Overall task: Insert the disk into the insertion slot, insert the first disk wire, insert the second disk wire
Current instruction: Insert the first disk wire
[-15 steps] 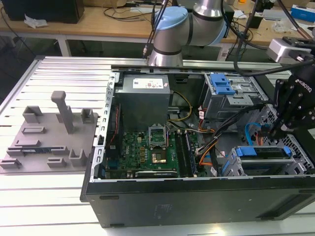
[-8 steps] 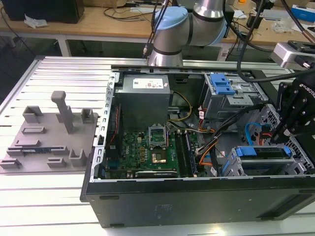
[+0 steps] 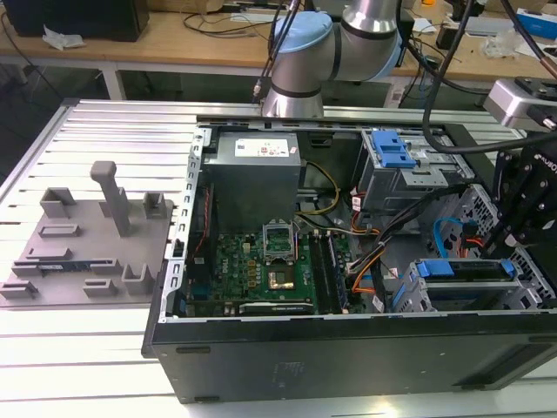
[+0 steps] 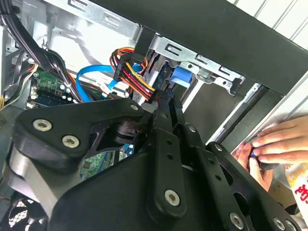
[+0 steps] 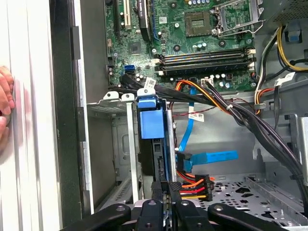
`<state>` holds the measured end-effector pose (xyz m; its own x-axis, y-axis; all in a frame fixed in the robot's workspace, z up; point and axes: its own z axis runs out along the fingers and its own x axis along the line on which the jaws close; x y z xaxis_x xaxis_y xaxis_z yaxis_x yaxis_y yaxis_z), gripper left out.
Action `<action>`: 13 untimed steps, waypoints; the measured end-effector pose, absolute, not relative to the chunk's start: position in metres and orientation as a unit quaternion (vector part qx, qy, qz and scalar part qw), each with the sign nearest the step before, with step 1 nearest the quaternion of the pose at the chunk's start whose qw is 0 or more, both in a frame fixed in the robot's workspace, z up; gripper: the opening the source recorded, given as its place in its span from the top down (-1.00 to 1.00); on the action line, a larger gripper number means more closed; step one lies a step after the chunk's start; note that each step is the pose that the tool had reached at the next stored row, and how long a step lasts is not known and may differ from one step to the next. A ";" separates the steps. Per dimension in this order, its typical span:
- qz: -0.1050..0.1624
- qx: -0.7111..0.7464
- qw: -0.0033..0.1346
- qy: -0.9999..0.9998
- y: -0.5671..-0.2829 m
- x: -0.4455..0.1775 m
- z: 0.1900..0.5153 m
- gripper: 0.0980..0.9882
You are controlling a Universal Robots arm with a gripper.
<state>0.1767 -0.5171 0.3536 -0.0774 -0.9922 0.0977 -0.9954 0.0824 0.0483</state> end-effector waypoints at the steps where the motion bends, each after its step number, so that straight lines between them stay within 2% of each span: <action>1: 0.012 0.677 0.049 -0.734 -0.517 0.176 0.354 0.85; 3: 0.003 0.678 0.041 -0.734 -0.517 0.175 0.354 0.85; 13: 0.003 0.678 0.040 -0.734 -0.519 0.175 0.354 0.85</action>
<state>0.1751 -0.5192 0.3536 -0.0774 -0.9950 0.0632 -0.9954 0.0807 0.0508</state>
